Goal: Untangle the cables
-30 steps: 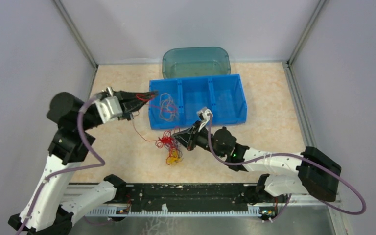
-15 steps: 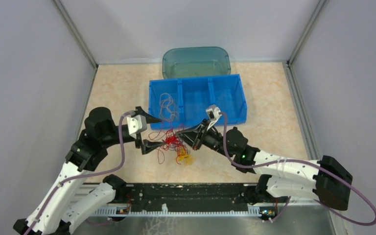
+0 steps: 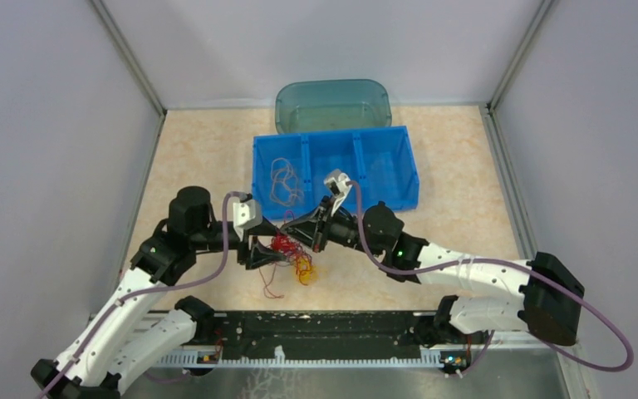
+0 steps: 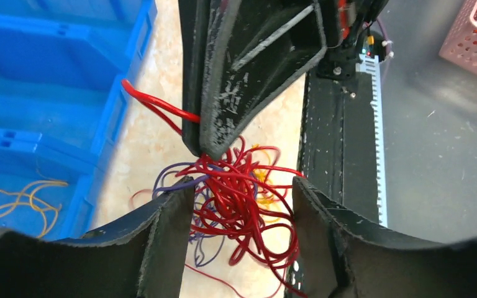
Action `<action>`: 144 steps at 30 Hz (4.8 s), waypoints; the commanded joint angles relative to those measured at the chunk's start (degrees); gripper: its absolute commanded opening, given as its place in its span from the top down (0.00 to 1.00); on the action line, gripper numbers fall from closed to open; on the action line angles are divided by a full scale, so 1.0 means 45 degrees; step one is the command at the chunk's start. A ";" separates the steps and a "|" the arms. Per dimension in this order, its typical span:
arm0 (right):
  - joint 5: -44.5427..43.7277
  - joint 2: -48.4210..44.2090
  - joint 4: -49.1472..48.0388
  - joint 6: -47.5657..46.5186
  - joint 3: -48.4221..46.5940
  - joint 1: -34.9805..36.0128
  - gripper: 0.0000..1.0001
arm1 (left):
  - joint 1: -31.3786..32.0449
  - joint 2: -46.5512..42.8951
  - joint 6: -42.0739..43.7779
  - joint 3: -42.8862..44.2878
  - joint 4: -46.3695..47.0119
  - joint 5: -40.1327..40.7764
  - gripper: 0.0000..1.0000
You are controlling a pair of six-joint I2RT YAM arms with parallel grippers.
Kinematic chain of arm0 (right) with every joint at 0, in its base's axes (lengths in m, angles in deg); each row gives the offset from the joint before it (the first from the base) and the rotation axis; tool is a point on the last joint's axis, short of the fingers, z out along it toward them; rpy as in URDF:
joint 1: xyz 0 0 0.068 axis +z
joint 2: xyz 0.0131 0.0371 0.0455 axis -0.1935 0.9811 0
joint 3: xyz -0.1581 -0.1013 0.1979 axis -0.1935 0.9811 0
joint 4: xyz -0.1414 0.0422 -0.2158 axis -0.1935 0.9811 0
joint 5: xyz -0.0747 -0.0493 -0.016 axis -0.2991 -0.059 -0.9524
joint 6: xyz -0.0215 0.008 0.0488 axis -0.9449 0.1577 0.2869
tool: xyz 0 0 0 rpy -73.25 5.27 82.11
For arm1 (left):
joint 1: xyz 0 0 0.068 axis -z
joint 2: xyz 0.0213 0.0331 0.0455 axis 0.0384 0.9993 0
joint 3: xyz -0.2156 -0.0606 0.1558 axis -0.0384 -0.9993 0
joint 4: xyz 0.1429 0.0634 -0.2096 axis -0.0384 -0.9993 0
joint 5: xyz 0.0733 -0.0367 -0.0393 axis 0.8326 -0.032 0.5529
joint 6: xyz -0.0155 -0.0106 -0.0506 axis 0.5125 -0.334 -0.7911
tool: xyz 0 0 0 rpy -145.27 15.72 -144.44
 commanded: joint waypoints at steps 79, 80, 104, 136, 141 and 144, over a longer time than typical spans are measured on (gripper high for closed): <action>-0.5302 -0.6088 0.8649 -0.2400 -0.1450 -0.0453 1.00 | 0.0014 -0.0329 0.7003 0.2090 -0.6525 0.1824 0.00; -0.4851 -0.5926 0.8377 -0.2318 -0.1420 -0.0459 1.00 | 0.0023 -0.0137 0.6808 0.2412 -0.6419 0.1586 0.00; 0.0499 -0.3101 0.1253 0.1882 -0.1299 -0.0687 1.00 | 0.0037 -0.0157 0.1274 -0.0490 0.4044 -0.0322 0.02; 0.2094 -0.1615 -0.1936 0.3629 -0.1306 -0.0697 1.00 | 0.0102 0.0109 0.3786 -0.1456 0.3224 0.0550 0.90; 0.1878 -0.2683 -0.1256 0.3033 -0.0722 -0.0707 1.00 | 0.0083 0.0046 0.4462 -0.1443 0.3819 0.2658 0.99; 0.1749 -0.3736 -0.0079 0.2093 -0.0150 -0.0704 1.00 | 0.0084 0.0050 0.5352 -0.1505 0.4824 0.4310 0.99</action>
